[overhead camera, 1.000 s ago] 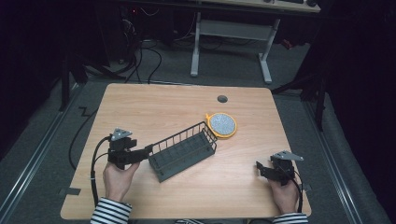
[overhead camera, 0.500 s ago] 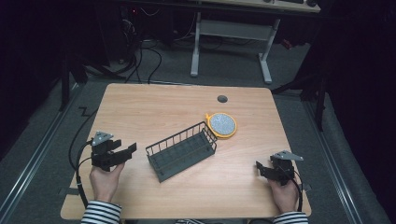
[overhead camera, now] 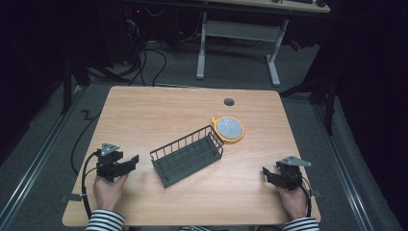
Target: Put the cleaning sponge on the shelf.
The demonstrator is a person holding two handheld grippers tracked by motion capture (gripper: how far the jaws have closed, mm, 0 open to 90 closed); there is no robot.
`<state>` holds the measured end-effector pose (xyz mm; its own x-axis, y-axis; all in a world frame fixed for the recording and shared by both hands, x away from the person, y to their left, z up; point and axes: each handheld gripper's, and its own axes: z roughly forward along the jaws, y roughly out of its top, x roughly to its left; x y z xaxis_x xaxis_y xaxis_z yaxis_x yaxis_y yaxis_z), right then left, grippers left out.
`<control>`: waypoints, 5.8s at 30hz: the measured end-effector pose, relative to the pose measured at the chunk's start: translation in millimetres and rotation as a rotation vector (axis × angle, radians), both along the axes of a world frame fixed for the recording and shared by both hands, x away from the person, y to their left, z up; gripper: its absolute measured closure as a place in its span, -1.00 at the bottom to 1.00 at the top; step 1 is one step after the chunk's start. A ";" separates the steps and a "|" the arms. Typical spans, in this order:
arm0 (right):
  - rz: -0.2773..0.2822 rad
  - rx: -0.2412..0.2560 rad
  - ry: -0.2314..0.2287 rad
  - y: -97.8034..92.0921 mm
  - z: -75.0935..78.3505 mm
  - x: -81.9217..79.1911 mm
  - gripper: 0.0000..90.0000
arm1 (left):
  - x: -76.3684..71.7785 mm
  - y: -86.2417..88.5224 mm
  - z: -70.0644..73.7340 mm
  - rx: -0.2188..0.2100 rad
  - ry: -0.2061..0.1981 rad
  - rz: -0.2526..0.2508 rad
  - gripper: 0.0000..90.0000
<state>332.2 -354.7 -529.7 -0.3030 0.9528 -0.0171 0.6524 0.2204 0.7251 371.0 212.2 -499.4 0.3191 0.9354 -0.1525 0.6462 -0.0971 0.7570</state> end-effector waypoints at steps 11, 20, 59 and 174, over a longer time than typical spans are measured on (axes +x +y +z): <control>0.005 0.037 0.014 -0.3 5.0 1.7 -0.11 | 3.4 -4.7 -18.8 0.059 0.017 0.015 -0.23; 0.015 0.069 -0.019 -1.5 16.6 5.7 -0.10 | 6.4 -11.5 -28.0 0.141 0.036 0.011 -0.22; 0.080 0.127 0.044 61.7 95.3 147.5 -0.13 | 1.6 -14.4 -37.2 0.145 -0.011 0.026 -0.28; 0.412 0.287 0.038 103.6 162.6 131.2 0.75 | 1.0 -15.1 -37.2 0.144 -0.011 0.020 -0.30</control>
<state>463.4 -251.1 -367.1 -0.6504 0.7184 0.2468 0.5804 0.2603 0.7716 372.0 197.1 -536.6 0.3011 0.9535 -0.0131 0.6407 -0.1920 0.7434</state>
